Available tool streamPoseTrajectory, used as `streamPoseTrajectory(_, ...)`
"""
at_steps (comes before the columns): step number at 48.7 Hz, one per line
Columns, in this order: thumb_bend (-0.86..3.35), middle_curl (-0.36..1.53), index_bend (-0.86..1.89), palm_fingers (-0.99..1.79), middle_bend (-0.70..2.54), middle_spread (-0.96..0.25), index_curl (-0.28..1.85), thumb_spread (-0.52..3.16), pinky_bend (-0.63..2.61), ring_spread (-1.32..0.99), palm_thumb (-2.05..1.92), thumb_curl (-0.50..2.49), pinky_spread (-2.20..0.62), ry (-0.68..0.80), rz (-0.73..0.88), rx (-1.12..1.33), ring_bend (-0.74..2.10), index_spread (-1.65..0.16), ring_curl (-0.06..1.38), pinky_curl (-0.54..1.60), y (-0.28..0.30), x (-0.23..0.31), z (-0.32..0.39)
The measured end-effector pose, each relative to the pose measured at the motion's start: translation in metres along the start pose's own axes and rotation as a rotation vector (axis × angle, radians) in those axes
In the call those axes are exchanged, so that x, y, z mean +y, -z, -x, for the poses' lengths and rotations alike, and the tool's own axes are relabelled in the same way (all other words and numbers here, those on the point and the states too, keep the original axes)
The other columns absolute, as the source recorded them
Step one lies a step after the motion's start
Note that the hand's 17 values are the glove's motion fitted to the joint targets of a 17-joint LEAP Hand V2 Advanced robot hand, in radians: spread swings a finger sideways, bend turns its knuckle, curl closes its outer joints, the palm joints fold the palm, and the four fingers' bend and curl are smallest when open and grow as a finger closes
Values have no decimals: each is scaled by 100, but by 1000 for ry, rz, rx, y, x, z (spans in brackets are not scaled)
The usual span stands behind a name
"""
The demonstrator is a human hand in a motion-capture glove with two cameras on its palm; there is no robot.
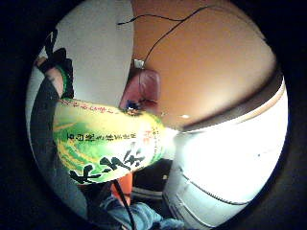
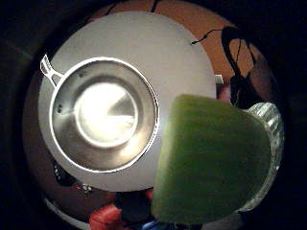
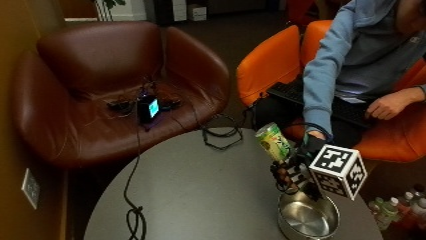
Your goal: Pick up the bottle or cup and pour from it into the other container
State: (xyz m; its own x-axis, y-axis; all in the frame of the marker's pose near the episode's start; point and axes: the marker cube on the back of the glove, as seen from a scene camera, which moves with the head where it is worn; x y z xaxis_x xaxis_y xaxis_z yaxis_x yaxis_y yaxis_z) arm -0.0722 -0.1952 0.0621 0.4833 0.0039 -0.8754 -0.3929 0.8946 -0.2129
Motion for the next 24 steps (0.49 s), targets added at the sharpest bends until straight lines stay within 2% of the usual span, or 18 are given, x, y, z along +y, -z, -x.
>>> streamPoseTrajectory(24,-4,50,16,118,32,-11,45,29,32,-21,95,72,-17,-19,38,64,39,-19,44,39,-5,-2,14)
